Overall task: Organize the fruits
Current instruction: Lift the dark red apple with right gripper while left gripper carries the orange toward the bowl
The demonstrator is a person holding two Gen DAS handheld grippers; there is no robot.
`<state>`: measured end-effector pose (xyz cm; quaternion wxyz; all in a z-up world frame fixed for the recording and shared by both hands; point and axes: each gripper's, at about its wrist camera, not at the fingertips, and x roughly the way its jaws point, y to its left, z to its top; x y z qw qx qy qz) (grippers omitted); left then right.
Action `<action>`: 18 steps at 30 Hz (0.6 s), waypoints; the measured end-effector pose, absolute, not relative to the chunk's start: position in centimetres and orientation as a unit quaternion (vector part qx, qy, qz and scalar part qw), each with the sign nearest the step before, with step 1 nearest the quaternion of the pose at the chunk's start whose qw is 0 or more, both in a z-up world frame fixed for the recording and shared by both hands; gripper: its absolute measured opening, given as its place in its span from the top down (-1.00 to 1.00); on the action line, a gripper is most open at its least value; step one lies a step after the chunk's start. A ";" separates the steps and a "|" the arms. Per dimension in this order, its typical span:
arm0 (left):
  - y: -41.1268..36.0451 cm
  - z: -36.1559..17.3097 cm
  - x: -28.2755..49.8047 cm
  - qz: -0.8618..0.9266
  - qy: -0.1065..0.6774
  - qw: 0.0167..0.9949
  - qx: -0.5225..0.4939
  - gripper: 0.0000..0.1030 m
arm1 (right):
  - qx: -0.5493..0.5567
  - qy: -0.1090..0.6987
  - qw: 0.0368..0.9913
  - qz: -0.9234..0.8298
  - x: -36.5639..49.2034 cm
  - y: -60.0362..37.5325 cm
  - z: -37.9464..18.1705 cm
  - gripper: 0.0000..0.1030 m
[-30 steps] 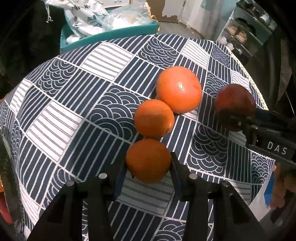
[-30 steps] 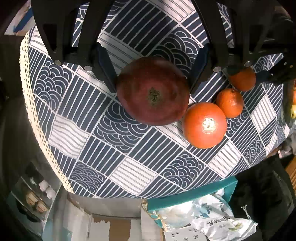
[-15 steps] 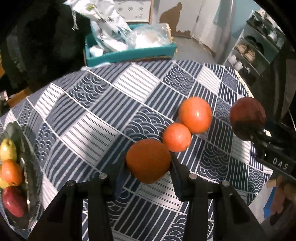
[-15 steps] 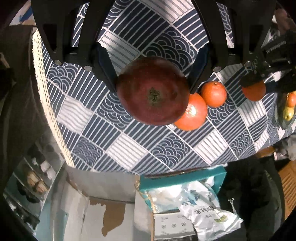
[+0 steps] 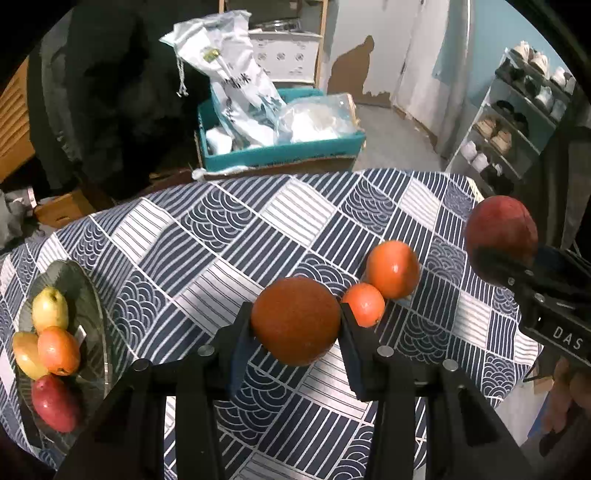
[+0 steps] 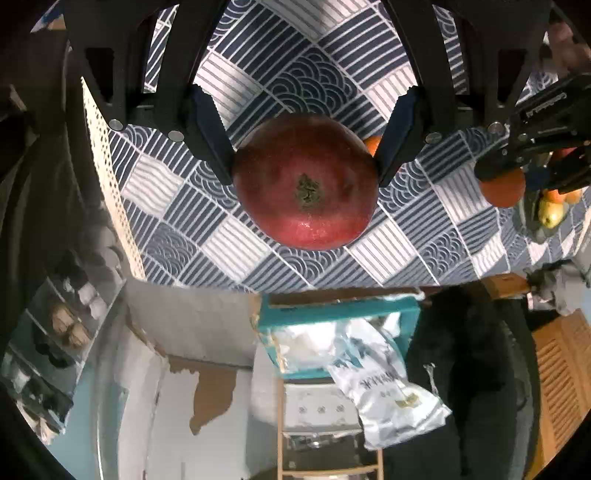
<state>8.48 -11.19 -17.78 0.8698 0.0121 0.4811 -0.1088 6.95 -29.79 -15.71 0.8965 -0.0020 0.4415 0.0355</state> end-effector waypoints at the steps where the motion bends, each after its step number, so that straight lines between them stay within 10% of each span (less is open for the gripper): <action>1: -11.0 -17.3 8.4 -0.108 0.477 0.872 0.010 0.13 | -0.003 0.437 0.899 0.038 6.9 -29.6 -15.3 -0.46; 18: -7.3 -11.4 6.2 -0.094 0.425 0.900 -0.014 0.13 | -0.009 0.366 0.927 0.081 5.5 -26.6 -8.8 -0.46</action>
